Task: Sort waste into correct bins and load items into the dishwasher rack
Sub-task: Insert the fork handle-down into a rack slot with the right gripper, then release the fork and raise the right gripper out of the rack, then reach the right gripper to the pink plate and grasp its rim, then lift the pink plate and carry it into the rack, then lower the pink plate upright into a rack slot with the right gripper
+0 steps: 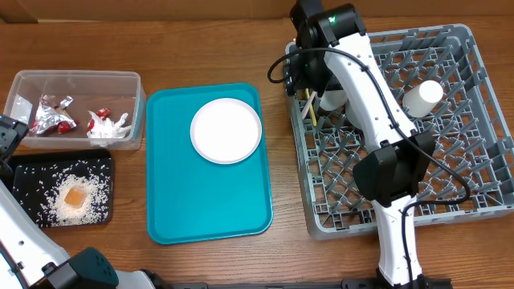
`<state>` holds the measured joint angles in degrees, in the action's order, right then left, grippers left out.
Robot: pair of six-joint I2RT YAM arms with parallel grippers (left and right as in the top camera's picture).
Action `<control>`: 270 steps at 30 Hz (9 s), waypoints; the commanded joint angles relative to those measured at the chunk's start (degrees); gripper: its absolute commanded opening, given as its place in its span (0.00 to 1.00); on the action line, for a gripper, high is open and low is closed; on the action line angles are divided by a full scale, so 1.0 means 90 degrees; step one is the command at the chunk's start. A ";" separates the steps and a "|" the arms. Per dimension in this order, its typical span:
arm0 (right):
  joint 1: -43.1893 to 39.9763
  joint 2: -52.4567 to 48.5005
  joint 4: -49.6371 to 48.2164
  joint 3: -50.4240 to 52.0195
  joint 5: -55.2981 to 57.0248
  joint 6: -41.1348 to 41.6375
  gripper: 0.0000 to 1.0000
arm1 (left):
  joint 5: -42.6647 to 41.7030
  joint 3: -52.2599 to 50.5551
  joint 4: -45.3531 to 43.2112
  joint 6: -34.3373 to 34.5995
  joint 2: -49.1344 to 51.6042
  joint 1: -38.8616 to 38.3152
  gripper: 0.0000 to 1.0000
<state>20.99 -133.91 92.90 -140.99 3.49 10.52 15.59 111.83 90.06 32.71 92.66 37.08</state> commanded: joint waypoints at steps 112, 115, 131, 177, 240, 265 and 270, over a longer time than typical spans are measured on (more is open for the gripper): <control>-0.0204 -0.0182 -0.1904 0.0367 -0.1212 0.0447 0.73 | -0.0022 0.0017 0.0005 0.0083 -0.0046 0.0002 1.00; -0.0204 -0.0090 -0.1783 0.0129 -0.1248 0.0447 0.74 | -0.0022 0.0017 0.0005 0.0083 -0.0046 0.0002 1.00; 0.0588 0.0544 -0.1260 -0.0372 -0.1756 0.0177 0.74 | -0.0022 0.0017 0.0005 0.0083 -0.0046 0.0002 1.00; 0.2686 0.0493 -0.2868 0.3757 -0.0440 0.7949 1.00 | -0.0022 0.0017 0.0005 0.0083 -0.0046 0.0002 1.00; 0.0459 0.6105 0.0461 0.3815 0.2620 0.3150 0.04 | -0.0022 0.0017 0.0005 0.0083 -0.0046 0.0002 1.00; 0.0444 0.6186 -0.0597 0.6569 0.5051 0.3334 0.04 | -0.0022 0.0017 0.0005 0.0083 -0.0046 0.0002 1.00; 0.0444 0.6171 -0.1069 0.7232 0.5059 0.3334 0.04 | -0.0022 0.0017 0.0005 0.0083 -0.0046 0.0002 1.00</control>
<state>25.21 -78.81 84.77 -78.43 47.05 39.55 15.59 111.83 90.13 32.71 92.66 37.08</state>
